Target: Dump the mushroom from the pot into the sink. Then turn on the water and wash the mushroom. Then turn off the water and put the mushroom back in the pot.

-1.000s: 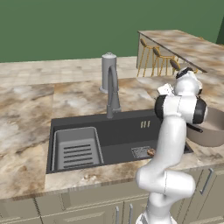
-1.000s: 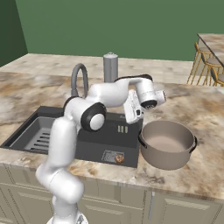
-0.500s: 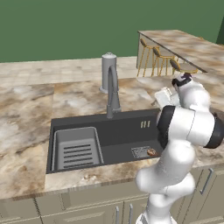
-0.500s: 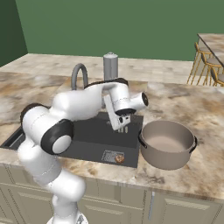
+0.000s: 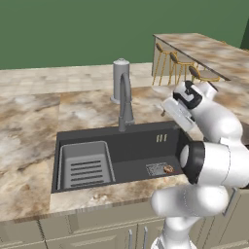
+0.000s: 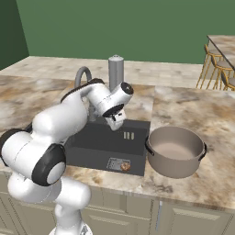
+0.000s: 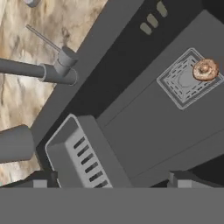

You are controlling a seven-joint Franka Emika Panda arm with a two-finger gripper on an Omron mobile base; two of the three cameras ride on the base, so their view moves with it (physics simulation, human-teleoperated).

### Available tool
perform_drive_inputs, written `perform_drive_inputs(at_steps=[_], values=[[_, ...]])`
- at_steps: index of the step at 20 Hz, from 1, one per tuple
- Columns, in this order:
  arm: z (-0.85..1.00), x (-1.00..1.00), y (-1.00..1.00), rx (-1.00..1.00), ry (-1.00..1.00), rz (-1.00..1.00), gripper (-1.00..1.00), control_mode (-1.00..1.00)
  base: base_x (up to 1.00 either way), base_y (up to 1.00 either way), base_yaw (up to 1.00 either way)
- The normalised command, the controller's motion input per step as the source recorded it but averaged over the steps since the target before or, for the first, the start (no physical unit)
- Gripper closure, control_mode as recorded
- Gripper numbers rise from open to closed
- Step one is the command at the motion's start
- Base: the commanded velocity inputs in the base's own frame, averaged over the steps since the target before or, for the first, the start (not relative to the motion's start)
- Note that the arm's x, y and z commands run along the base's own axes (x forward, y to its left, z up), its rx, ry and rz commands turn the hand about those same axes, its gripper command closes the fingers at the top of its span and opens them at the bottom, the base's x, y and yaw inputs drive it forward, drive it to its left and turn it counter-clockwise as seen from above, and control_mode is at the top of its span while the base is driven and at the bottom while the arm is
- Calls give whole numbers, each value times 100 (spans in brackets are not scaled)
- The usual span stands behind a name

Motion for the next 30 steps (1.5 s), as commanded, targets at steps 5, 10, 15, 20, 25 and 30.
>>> perform_drive_inputs(at_steps=[5, 10, 15, 20, 25, 30], values=[[0, 0, -20, -21, 6, 0, -100, -100, 0, 0, 0], [0, 0, -10, -18, 11, 0, -100, -100, 0, 0, 0], [-2, 0, 0, -24, 30, 5, -100, -100, 0, 0, 0], [-18, 0, -2, -20, 31, 11, -100, -100, 0, 0, 0], [-29, 0, -28, -5, 12, 13, -100, -100, 0, 0, 0], [-34, 0, -39, 0, 2, 15, -100, -100, 0, 0, 0]])
